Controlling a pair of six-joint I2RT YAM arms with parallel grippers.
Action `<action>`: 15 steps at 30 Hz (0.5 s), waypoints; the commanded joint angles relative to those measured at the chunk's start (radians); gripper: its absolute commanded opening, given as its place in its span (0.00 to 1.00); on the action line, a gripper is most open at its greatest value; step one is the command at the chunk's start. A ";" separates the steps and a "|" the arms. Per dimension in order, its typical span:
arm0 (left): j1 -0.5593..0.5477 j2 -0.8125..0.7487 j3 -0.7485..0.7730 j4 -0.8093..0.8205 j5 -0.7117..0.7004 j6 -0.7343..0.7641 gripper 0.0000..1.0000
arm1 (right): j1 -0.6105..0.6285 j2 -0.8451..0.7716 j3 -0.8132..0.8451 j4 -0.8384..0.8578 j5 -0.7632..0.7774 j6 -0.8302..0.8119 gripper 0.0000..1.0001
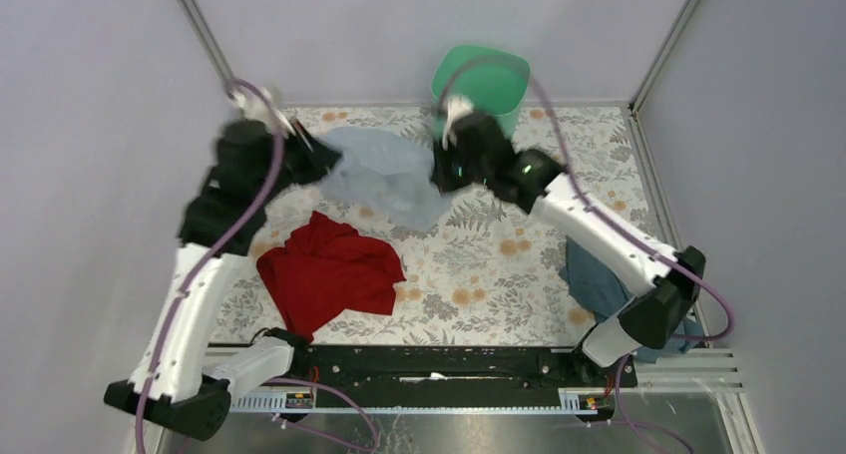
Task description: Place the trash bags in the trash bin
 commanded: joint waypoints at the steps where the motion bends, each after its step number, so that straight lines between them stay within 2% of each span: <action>1: 0.002 -0.007 0.421 0.202 0.193 0.020 0.00 | 0.008 -0.010 0.621 -0.039 -0.015 -0.091 0.00; 3: 0.002 -0.059 0.421 0.289 0.206 0.010 0.00 | 0.017 -0.056 0.637 0.009 -0.034 -0.088 0.00; 4: 0.002 -0.102 0.376 0.332 0.184 0.009 0.00 | 0.017 -0.100 0.571 0.067 -0.052 -0.080 0.00; 6: 0.004 -0.192 0.230 0.376 0.095 0.000 0.00 | 0.017 -0.203 0.330 0.213 -0.066 -0.063 0.00; 9: 0.002 -0.204 -0.007 0.215 -0.058 -0.066 0.00 | 0.015 -0.257 -0.029 0.307 -0.041 0.007 0.00; 12: 0.002 -0.126 -0.200 0.041 -0.078 -0.077 0.00 | 0.014 -0.188 -0.303 0.316 -0.105 0.112 0.00; 13: 0.002 -0.130 -0.262 0.036 -0.078 -0.070 0.00 | 0.014 -0.170 -0.357 0.337 -0.136 0.137 0.00; 15: 0.002 -0.183 -0.270 0.072 -0.069 -0.050 0.00 | 0.015 -0.166 -0.383 0.349 -0.143 0.156 0.00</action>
